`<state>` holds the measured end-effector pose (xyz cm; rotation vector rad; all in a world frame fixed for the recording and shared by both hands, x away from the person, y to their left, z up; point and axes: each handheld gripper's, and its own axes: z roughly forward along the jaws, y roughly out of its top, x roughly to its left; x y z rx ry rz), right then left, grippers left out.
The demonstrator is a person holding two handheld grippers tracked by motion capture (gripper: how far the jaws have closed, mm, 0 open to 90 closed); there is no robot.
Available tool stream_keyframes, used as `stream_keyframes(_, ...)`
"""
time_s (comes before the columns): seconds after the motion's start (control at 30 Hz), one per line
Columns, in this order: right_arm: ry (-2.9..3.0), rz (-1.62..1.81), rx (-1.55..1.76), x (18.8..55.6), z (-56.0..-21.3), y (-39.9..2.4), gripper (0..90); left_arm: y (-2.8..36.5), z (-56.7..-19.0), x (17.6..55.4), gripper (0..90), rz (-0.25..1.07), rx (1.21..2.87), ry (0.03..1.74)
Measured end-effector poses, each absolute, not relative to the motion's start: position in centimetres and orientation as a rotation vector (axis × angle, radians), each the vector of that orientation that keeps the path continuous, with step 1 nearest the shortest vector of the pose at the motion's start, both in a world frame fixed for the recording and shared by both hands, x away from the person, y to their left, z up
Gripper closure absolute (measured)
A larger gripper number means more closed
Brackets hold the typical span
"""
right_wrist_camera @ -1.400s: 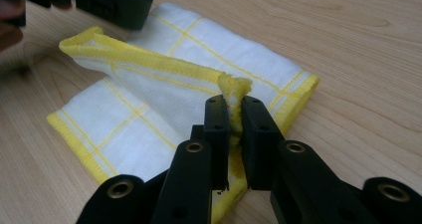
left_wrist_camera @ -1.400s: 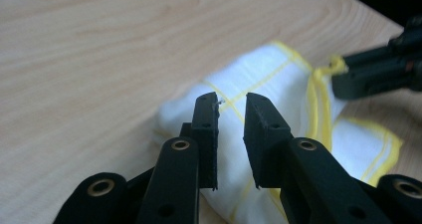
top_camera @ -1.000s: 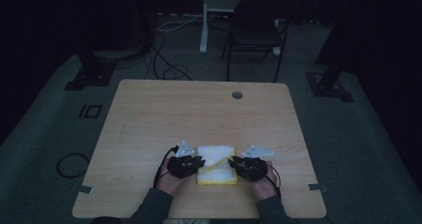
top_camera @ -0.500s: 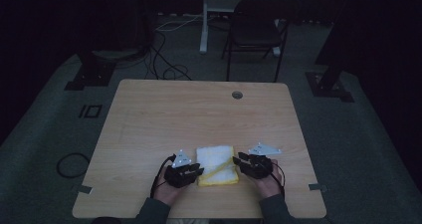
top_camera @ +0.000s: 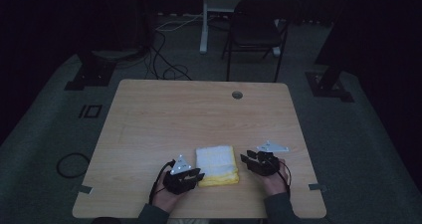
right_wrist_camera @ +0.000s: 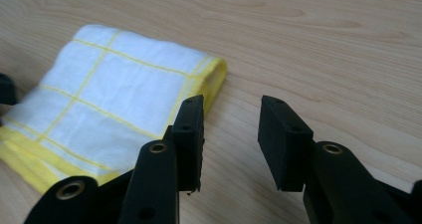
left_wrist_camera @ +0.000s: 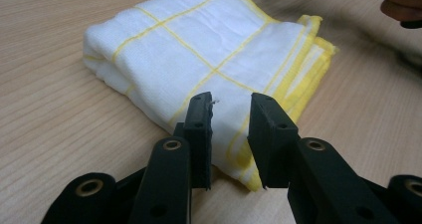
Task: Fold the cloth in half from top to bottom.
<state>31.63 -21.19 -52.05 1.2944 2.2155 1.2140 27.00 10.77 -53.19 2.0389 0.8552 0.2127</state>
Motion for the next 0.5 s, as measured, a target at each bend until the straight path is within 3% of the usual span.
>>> stream_keyframes(0.5,2.171,1.046,1.354,32.9,-53.8,-23.3,61.7,13.2,-52.6,27.8,71.0,0.265,1.999,0.922)
